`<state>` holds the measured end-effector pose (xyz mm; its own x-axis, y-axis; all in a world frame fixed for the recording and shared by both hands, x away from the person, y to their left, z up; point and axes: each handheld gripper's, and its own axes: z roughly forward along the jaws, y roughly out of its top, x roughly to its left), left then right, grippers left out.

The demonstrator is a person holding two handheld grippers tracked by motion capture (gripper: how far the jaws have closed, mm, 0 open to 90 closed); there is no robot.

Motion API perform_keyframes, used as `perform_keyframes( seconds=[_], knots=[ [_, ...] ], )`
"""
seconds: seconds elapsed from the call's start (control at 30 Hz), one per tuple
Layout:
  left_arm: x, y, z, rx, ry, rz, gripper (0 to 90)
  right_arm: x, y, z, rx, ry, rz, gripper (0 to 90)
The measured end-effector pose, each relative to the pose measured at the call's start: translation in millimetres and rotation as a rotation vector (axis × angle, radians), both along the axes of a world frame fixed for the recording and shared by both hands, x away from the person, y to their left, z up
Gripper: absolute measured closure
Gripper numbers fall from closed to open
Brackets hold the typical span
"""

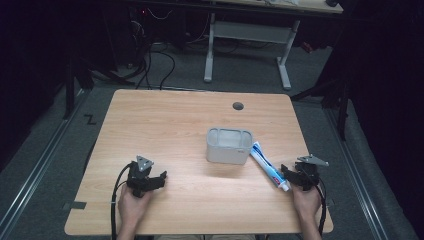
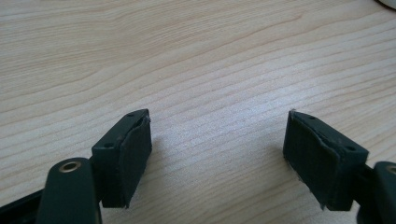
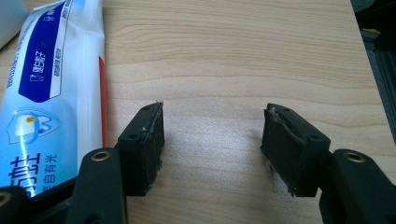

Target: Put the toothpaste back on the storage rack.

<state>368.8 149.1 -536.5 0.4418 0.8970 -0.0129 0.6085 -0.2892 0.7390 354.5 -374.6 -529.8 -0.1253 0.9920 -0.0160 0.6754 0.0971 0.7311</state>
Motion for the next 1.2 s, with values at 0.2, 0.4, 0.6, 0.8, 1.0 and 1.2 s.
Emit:
perform_keyframes(
  seconds=[0.2,0.4,0.6,0.8,1.0,1.2],
  knots=[
    [0.0,0.2,0.0,-0.003,0.001,0.002,24.3,-0.2,0.3,0.0,0.001,0.001,0.001,37.7],
    [0.0,0.3,0.0,-0.003,0.001,0.004,24.4,-0.2,0.3,0.0,0.001,0.002,0.003,37.4],
    [-0.2,0.6,0.0,-0.004,0.000,0.012,24.5,-0.1,0.4,0.0,0.003,0.003,0.000,37.2],
    [-0.1,0.6,0.0,-0.004,0.001,0.012,24.4,-0.1,0.3,-0.1,0.002,0.001,0.008,39.2],
    [0.0,0.6,0.0,-0.004,0.000,0.012,24.2,-0.3,0.8,0.1,0.006,0.002,0.011,39.8],
    [-0.1,0.7,0.1,-0.003,0.002,0.010,23.9,-0.3,1.7,0.2,0.004,0.004,0.009,38.4]
  ],
)
